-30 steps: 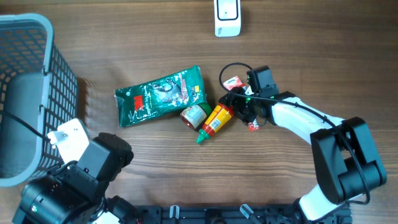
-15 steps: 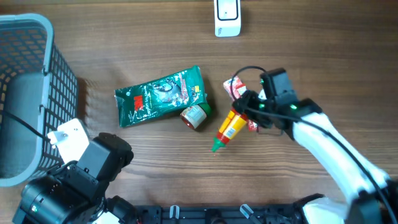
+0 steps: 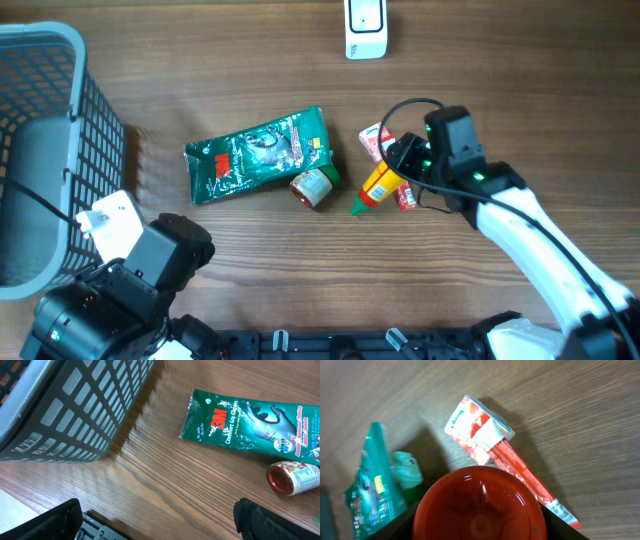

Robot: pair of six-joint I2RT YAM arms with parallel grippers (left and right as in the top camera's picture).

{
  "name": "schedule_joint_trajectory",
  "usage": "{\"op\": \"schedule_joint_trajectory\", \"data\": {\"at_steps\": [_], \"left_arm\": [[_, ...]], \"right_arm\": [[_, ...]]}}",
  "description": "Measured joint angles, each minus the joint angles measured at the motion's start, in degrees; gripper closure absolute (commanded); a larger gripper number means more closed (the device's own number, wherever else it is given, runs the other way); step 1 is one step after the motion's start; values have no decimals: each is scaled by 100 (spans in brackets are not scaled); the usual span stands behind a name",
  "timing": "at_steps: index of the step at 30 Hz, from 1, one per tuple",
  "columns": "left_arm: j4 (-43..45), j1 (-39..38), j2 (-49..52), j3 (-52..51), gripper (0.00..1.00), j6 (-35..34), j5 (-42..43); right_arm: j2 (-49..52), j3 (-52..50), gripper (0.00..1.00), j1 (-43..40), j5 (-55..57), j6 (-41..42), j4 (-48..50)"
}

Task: Scan the item barcode
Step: 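Grasp the red sauce bottle with the right gripper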

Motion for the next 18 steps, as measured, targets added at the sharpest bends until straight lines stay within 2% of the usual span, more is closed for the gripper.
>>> {"op": "schedule_joint_trajectory", "data": {"at_steps": [3, 5, 8, 14, 18], "left_arm": [[-2, 0, 0, -2, 0, 0, 0], [-4, 0, 0, -2, 0, 0, 2], [-2, 0, 0, -2, 0, 0, 2], [-2, 0, 0, -2, 0, 0, 2], [-4, 0, 0, -2, 0, 0, 2]], "right_arm": [[560, 0, 45, 0, -363, 105, 529], [848, 0, 38, 0, -605, 343, 400], [916, 0, 34, 0, -715, 507, 66], [916, 0, 6, 0, -702, 409, -424], [914, 0, 1, 0, -695, 173, -551]]}}
